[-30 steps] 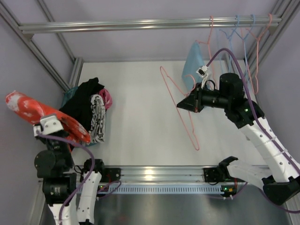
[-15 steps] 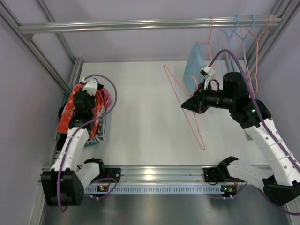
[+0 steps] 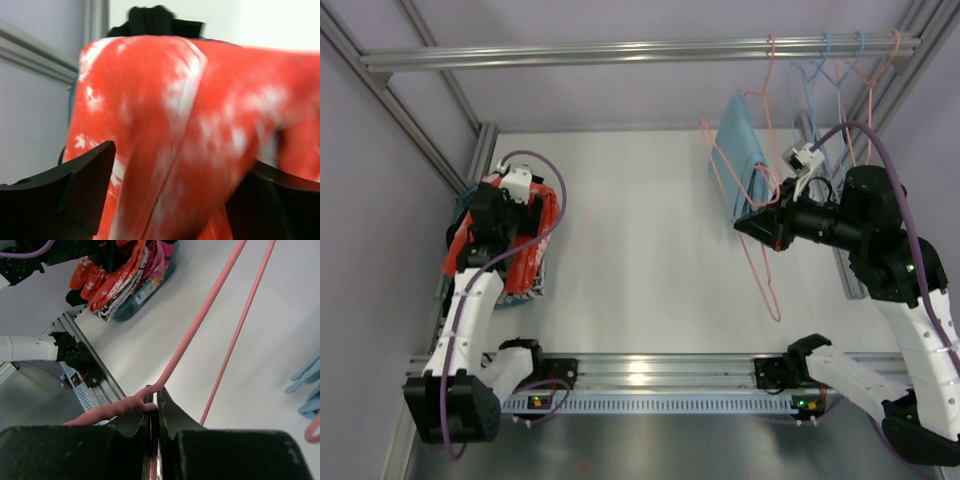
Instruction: Remove the trousers from the hanger
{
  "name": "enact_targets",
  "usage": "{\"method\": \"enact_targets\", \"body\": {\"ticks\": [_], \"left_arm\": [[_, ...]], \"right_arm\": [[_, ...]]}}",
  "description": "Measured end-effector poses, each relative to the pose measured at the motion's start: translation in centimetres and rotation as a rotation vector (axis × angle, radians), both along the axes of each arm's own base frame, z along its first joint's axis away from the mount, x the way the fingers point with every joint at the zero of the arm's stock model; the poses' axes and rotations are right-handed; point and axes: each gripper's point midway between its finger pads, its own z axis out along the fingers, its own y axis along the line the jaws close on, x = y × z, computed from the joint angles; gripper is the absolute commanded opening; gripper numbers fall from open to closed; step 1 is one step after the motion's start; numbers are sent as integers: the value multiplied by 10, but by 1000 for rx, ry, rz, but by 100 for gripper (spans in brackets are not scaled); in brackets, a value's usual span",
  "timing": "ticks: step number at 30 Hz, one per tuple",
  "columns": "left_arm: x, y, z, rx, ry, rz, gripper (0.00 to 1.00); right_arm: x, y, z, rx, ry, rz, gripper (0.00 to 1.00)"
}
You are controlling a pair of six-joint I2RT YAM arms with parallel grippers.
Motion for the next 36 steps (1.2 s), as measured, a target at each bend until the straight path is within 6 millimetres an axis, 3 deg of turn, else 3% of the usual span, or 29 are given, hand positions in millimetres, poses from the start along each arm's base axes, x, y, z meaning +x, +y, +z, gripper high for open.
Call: {"method": "enact_targets", "body": {"ticks": [3,5,12,17,24,29,32,36], "left_arm": [[-19,-16,15,-47,1,-67,95],[-31,-27,36,-79,-18,-115,96],[-61,-68,137,-192,-195,-305,96],[-82,-107,162,-311,-214,-497,92],[-126,-180,199,-423,-221,-1019,89],[-130,-209,236,-326,-315,-1257,86],[-134,-243,239,-268,-342,-1392,85],[-141,-297,223,-234,-305,-1546,79]], "right_arm": [[-8,-13,11,5,-39,-34,0],[-16,-24,18,8,-66,-67,0],[-53,-58,47,30,-177,-195,0],[-74,-69,56,42,-210,-250,0],[-90,-44,35,85,-60,-66,0],[-74,-29,0,105,167,60,0],[-54,-24,-15,122,271,81,0],[-37,-10,-26,89,329,144,0]]}}
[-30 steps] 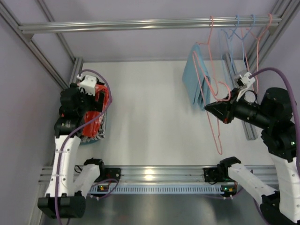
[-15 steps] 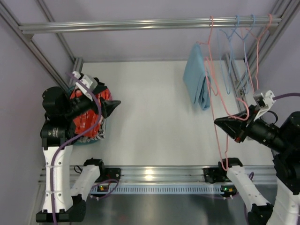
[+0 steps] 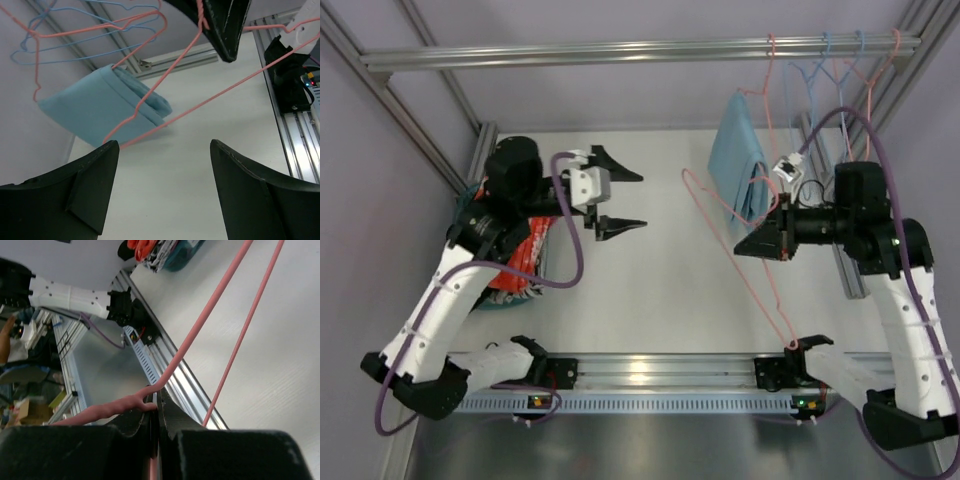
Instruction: Remove the trousers from the hanger
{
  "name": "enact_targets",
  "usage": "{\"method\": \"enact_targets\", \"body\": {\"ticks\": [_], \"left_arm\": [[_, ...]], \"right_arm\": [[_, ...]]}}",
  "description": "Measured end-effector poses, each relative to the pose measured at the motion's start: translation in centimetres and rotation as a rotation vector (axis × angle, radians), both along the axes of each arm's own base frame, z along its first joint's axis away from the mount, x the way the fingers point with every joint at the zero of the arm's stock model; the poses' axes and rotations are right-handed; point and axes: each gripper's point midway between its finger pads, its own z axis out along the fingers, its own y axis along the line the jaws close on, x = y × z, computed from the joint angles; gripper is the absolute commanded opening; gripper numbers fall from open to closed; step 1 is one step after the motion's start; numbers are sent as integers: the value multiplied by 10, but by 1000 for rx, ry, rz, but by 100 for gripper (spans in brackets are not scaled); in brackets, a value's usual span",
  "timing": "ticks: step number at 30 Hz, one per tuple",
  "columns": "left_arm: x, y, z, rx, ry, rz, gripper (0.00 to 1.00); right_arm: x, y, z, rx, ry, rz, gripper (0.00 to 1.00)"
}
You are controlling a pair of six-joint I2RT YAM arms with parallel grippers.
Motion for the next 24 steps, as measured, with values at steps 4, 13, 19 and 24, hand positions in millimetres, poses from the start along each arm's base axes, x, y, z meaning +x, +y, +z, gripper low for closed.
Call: {"method": "enact_targets", "body": {"ticks": [4,13,19,24], "left_arm": [[-6,-47,-26,72,-12,-79,72],[-43,-102,-64,206,-187,-164,56],[-39,-104,-91,290,-233,-115,36],[-31,-99,-97,309,-252,-67,46]], "right_arm": [[0,29,-13,-40,36,142,0],[-1,60,-2,-47,9,263,0],[-6,67,6,-36,-17,300,0],[-9,66,6,-37,-28,305,0]]}}
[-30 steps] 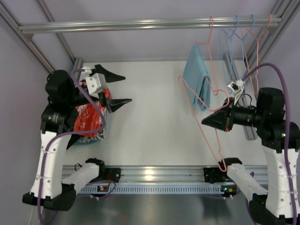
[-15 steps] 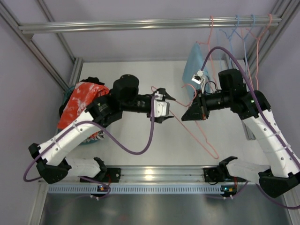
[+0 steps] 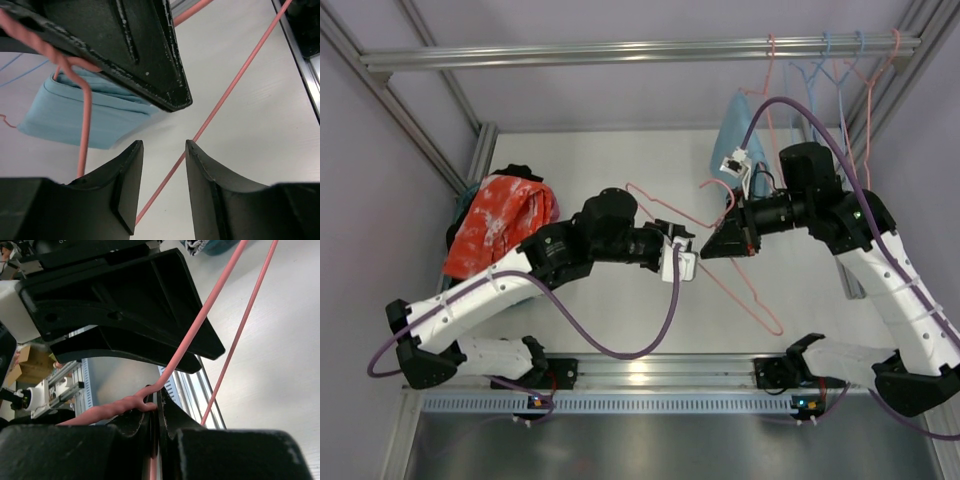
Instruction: Remove the trousers from the hanger
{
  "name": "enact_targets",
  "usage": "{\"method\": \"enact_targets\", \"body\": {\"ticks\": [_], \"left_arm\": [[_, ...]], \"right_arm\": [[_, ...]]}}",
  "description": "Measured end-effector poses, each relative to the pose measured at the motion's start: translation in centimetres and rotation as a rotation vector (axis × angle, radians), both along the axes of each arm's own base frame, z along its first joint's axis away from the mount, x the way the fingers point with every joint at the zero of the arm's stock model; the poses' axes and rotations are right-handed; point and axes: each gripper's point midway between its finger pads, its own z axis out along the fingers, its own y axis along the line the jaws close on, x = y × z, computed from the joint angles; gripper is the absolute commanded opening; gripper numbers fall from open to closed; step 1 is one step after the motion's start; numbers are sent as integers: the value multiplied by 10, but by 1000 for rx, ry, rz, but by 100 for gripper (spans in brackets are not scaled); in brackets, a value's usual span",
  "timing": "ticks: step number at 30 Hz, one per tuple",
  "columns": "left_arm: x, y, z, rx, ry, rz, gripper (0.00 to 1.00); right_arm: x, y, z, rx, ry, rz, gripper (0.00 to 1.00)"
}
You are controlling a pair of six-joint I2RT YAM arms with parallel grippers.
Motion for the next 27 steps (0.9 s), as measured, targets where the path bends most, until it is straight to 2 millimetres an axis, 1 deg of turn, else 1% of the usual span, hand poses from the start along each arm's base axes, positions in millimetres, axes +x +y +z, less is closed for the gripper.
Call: {"method": "enact_targets", "body": {"ticks": [2,6,10,13,16,18,20,21,24,25,26,27], "left_arm": [[-5,4,5,-17,3,-6,46],[-14,15,29,-84,-7,0,48],[-13,23,43,-115,-34,20,49],[-3,22,43,-109,-67,55,49],[14,16,40,-102,-104,115,49],[25,13,35,-96,-131,150,48],[34,11,25,-85,-152,181,47],[38,10,20,-72,-160,191,45],[42,8,11,-57,-164,197,31],[41,7,10,-59,-162,195,12],[40,6,9,-63,-154,193,4],[39,7,7,-55,-159,182,0]], "right_arm": [[-2,-2,-3,-4,1,-3,0],[-4,-4,-6,-11,4,-6,0],[-4,-4,-8,-16,6,-6,0],[-5,-4,-8,-13,7,0,0],[-7,-4,-9,-15,0,12,0],[-8,-4,-10,-20,-2,23,0],[-12,-4,-13,-28,3,39,0],[-13,-3,-13,-30,3,46,0],[-15,-3,-16,-40,10,59,0],[-15,-3,-16,-41,11,60,0],[-15,-2,-16,-42,10,61,4],[-14,-2,-15,-42,8,58,14]]}}
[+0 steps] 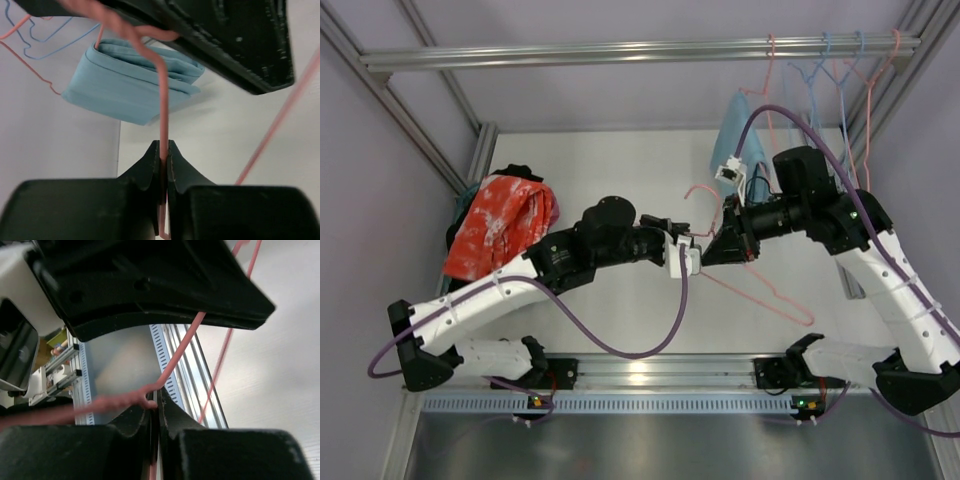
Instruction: Remove the trousers from the hanger
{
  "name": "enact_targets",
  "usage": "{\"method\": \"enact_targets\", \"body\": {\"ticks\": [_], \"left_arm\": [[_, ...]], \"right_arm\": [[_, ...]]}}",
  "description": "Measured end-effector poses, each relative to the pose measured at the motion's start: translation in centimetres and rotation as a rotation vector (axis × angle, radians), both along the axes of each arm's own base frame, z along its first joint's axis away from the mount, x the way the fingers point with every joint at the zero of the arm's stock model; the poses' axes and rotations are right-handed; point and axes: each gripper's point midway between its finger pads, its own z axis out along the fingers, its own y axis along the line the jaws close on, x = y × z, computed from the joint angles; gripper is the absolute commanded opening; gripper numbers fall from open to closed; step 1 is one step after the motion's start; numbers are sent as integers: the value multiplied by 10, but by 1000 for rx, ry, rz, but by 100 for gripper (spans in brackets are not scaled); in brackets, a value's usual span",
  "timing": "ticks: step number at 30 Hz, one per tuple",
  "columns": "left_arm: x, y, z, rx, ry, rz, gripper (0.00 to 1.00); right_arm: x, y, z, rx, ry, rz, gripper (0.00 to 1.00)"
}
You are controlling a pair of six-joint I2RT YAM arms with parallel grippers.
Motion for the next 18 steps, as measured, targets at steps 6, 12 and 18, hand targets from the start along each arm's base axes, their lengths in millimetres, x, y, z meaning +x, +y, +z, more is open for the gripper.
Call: {"method": "enact_targets", "body": {"ticks": [6,12,18], "left_arm": [[-1,5,-6,-22,57,37,0],[6,34,15,-93,65,106,0],[12,56,31,-147,63,161,0]], "right_arm": [[17,-4,3,-25,-61,-87,73],[35,-23,6,-54,-139,-220,99],[24,-48,19,-63,-308,-268,85]]}}
